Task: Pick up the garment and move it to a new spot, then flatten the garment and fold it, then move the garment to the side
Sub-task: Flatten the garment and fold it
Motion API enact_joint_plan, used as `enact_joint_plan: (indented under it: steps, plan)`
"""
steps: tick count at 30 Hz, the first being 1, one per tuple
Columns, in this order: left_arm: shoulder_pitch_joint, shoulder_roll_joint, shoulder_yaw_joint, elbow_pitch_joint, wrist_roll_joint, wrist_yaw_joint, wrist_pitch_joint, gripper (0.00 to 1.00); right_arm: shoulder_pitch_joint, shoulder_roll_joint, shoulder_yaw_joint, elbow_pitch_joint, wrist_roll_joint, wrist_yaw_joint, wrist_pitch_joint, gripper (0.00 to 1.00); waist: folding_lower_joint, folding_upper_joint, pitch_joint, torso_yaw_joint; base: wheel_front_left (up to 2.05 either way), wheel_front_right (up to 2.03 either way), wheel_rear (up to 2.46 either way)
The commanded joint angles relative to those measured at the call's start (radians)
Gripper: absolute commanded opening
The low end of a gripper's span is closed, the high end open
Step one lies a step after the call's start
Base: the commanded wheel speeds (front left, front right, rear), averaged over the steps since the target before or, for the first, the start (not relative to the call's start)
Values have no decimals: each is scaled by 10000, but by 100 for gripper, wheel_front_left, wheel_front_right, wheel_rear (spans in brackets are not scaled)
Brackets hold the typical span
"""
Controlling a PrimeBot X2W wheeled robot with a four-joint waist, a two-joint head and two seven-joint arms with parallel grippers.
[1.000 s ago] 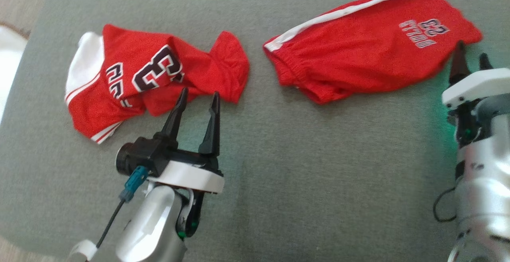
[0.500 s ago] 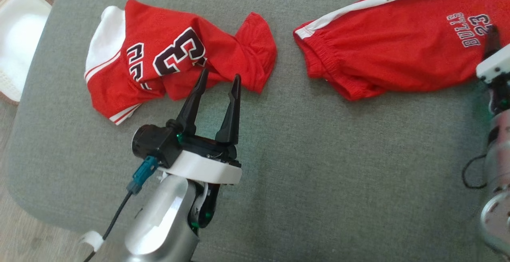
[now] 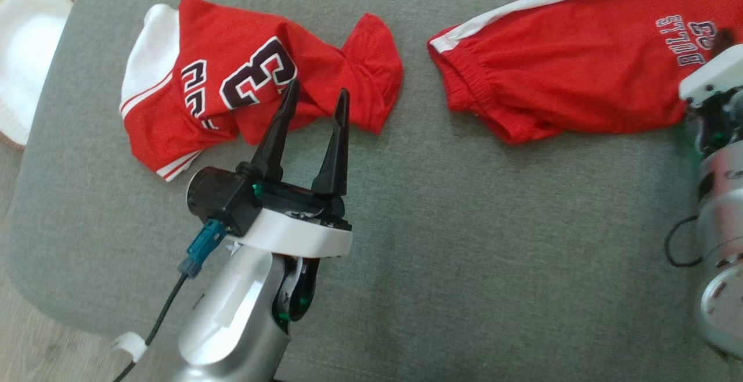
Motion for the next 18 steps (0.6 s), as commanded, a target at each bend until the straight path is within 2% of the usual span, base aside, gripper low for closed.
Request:
enact_joint_plan:
  steps: [1,4,10,18]
  plan:
    - [-120,86,335,-268,96,-1,-93,100,-51,334,302,57,149,-7,-328,0,-1,0,-128,-121,0,0,0]
    - [-88,86,316,-300,168,-10,-93,100,67,353,877,85,147,-7,-1127,0,-1,0,-319,-312,0,0,0]
    - [112,86,449,-218,360,2,-93,100,426,420,1228,187,764,-7,-1988,0,-1,0,-801,-765,0,0,0]
    - [525,86,617,-134,553,-137,-93,100,1685,-64,685,58,1268,-7,-2423,0,-1,0,-1583,-1386,0,0,0]
